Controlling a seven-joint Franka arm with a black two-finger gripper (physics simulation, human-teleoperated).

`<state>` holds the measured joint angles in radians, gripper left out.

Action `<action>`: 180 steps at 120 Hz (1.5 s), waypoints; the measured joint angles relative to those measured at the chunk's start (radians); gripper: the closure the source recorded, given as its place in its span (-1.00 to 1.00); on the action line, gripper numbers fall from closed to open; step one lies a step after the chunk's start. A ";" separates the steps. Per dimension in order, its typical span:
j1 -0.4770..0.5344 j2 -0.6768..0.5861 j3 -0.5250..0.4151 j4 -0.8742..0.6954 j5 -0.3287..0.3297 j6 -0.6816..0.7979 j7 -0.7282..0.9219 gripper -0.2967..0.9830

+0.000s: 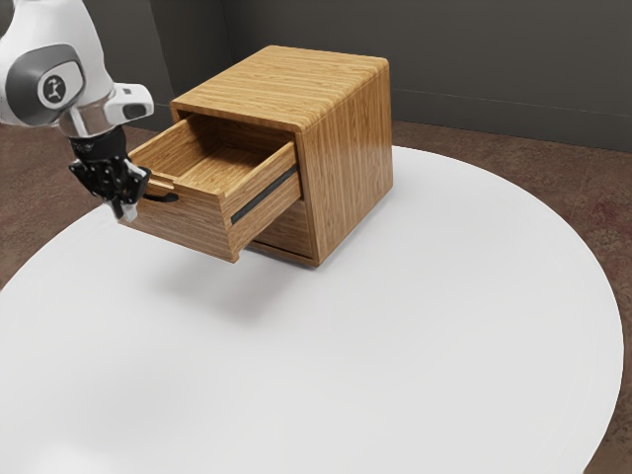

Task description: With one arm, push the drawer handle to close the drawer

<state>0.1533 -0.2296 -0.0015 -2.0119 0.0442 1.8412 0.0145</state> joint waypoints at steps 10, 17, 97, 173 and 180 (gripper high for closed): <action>0.000 0.031 0.007 0.018 0.001 0.004 0.000 0.51; -0.001 0.051 0.018 0.030 0.003 0.005 0.000 0.51; 0.030 0.279 0.084 0.221 0.033 0.047 0.011 0.56; 0.001 0.441 0.049 0.407 0.026 0.090 0.027 0.57; 0.000 0.457 0.043 0.429 0.025 0.090 0.028 0.57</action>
<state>0.1529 0.2279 0.0416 -1.5832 0.0692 1.9316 0.0428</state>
